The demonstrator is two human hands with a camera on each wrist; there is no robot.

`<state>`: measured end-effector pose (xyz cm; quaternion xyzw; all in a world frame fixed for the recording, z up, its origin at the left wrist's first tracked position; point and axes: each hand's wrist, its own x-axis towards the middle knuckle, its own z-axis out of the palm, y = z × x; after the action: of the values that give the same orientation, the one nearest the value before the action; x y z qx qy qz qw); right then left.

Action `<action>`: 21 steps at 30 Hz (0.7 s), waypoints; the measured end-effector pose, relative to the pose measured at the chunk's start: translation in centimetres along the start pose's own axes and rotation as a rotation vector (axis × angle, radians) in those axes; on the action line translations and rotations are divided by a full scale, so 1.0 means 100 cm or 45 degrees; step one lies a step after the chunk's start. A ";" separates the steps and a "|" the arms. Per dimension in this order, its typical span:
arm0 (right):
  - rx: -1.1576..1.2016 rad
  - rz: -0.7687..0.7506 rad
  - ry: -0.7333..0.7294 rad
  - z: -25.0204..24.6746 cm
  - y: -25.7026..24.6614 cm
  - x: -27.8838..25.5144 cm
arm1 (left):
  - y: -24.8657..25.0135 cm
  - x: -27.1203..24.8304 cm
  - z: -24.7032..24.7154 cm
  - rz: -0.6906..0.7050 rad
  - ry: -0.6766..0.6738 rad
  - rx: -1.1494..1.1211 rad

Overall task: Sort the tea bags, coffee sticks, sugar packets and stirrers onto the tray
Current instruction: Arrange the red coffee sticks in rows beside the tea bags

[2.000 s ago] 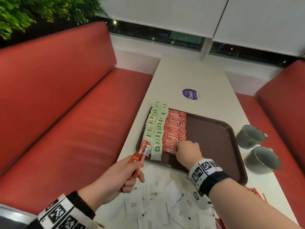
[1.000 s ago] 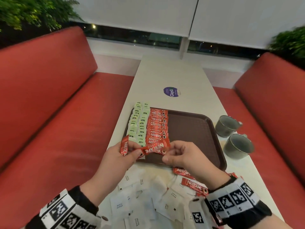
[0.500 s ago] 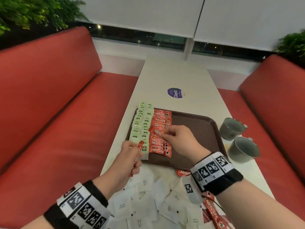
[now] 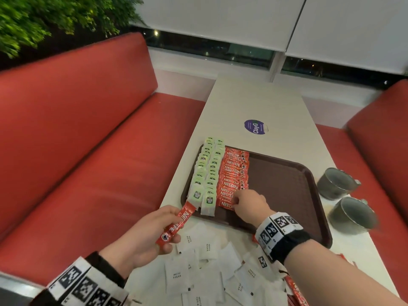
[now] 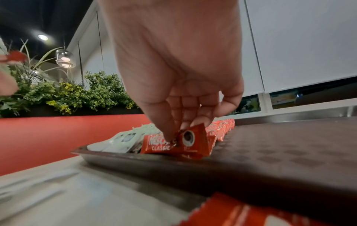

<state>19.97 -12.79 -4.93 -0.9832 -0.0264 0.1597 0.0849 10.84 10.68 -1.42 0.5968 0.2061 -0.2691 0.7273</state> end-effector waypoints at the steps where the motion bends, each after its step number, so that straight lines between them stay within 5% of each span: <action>1: -0.020 -0.006 0.007 0.001 0.000 0.001 | 0.001 -0.002 0.000 -0.002 -0.007 -0.015; 11: -0.099 -0.063 0.189 0.001 -0.006 -0.001 | 0.012 -0.017 0.008 0.032 -0.154 -0.018; 15: 0.472 -0.184 0.228 -0.015 -0.013 -0.026 | 0.012 -0.018 0.016 0.106 -0.152 -0.054; 19: 1.114 -0.323 -0.042 -0.019 -0.036 -0.061 | 0.013 -0.009 0.032 0.226 -0.084 -0.078; 21: 1.355 -0.317 -0.036 -0.019 -0.045 -0.064 | 0.018 -0.004 0.043 0.300 -0.062 -0.090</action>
<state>14.35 -9.15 -0.40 -0.7916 -0.0592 0.1531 0.5886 11.65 6.77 1.08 0.5842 0.1262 -0.1888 0.7792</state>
